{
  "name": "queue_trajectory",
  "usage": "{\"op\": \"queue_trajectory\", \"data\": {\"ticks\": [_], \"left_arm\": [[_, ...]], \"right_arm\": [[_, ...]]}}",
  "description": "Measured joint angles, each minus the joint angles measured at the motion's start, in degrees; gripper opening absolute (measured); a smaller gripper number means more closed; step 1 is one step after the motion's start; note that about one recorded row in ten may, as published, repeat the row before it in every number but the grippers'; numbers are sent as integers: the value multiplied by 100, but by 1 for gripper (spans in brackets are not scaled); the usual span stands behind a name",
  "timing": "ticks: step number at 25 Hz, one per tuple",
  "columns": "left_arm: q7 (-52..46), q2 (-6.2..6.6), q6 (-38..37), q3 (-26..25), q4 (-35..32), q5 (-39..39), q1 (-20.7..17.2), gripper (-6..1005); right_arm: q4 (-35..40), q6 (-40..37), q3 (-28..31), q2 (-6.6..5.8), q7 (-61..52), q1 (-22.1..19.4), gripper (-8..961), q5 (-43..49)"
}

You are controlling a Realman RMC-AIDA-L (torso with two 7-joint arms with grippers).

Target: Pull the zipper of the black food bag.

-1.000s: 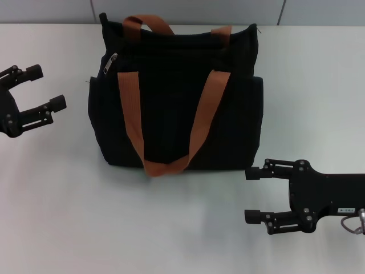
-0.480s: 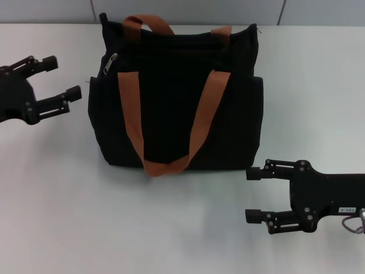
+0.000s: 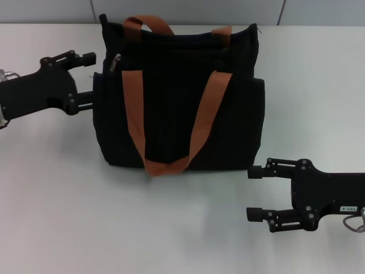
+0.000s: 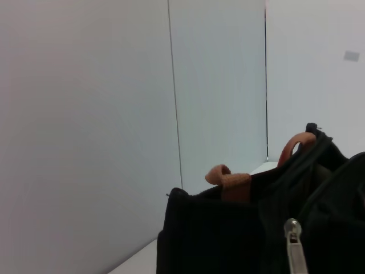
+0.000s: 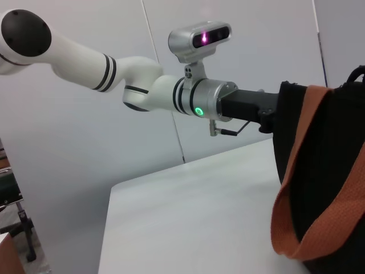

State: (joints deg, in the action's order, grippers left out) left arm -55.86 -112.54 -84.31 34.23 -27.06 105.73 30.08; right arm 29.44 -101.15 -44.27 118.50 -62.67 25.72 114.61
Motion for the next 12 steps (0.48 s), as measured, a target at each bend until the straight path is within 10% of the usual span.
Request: {"op": "queue_trajectory", "data": {"ticks": [12], "left_arm": [[66, -81, 245, 27, -95, -2, 132, 732]], "right_arm": [[25, 68, 6, -3, 0, -6, 806, 0]]}}
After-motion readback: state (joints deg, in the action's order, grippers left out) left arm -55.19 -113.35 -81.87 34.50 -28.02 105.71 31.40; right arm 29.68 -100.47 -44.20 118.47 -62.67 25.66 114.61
